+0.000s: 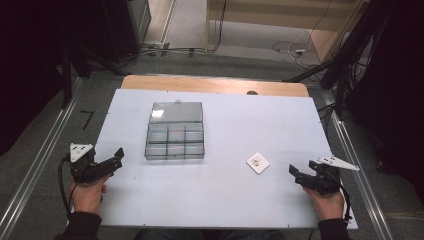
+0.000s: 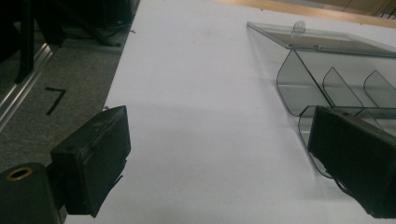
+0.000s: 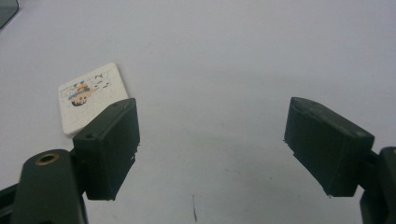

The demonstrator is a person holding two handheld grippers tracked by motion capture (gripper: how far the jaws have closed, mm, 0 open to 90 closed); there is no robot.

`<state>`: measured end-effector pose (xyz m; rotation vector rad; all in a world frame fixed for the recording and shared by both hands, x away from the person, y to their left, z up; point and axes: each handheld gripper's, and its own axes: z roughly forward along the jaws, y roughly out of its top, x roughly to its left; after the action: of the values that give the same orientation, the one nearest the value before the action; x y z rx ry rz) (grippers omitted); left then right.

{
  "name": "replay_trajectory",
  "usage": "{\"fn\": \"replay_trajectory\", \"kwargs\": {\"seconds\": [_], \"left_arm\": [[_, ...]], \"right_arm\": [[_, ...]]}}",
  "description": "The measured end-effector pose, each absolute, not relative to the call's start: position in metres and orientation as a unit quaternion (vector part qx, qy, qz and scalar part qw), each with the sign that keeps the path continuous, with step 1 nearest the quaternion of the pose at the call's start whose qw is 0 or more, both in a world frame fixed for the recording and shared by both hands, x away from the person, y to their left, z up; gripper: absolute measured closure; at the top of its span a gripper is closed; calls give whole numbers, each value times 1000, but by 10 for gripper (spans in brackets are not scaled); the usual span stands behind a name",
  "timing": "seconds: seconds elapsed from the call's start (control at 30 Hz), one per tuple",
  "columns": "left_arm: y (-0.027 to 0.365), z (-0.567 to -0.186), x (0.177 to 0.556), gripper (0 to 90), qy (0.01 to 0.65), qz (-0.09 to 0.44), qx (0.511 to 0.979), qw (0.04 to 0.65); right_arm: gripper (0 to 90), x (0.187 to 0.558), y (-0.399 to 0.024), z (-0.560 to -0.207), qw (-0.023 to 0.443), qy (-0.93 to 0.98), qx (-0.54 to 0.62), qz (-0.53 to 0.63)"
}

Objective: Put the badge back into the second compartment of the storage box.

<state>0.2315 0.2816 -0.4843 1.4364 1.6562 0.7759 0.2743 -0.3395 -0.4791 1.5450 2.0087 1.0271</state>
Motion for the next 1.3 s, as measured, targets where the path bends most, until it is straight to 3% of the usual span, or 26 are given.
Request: {"fn": "replay_trajectory", "kwargs": {"seconds": [1.3], "left_arm": [[280,-487,234,63,654,308,575,385]], "right_arm": [[168,281,-315,-484,186,745,528,362]]}}
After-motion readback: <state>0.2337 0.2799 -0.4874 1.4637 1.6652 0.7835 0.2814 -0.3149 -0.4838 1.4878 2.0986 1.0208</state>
